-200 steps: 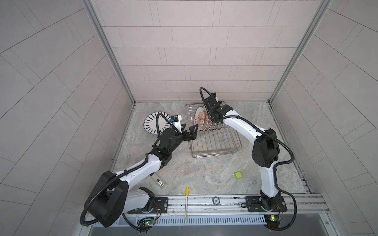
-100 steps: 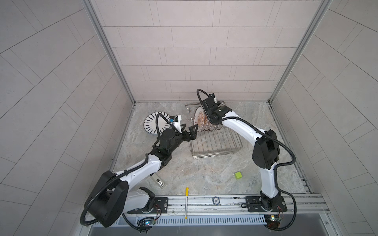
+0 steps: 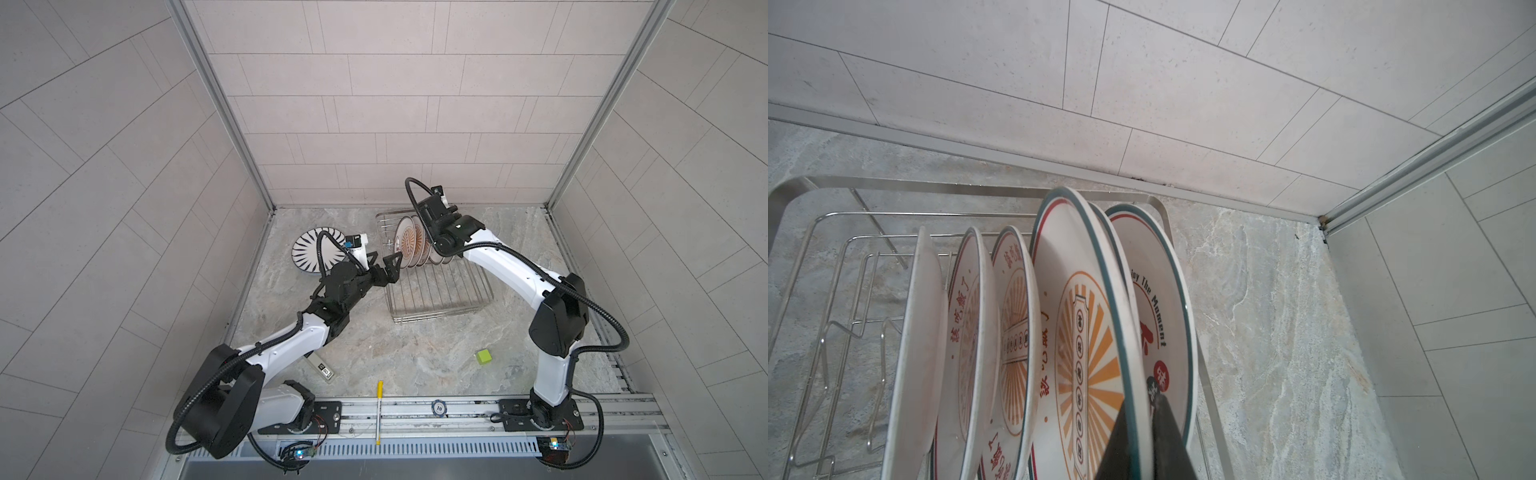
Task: Unload the plates from the dish rack
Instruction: 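Grip the sunburst plate with the right gripper and lift it out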
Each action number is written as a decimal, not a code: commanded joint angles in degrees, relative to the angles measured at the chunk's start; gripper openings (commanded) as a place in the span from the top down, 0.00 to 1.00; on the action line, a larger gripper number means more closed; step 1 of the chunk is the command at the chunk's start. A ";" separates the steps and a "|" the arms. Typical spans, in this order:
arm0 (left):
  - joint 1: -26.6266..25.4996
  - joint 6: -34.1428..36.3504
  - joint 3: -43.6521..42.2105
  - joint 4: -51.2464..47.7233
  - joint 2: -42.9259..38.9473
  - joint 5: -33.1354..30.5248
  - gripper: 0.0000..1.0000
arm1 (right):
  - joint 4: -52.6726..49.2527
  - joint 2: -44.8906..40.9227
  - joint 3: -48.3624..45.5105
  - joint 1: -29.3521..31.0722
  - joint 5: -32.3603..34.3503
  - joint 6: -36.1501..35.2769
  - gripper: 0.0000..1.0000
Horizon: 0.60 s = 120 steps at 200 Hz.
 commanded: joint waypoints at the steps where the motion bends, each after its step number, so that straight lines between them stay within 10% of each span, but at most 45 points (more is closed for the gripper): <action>1: -0.33 -0.67 -0.51 1.98 -0.16 -0.69 0.00 | 1.47 -3.56 0.34 0.71 4.53 -1.49 1.00; 120: -0.31 -1.08 0.14 2.34 1.25 -0.59 0.00 | 1.49 -9.18 -2.48 2.38 12.06 -3.68 1.00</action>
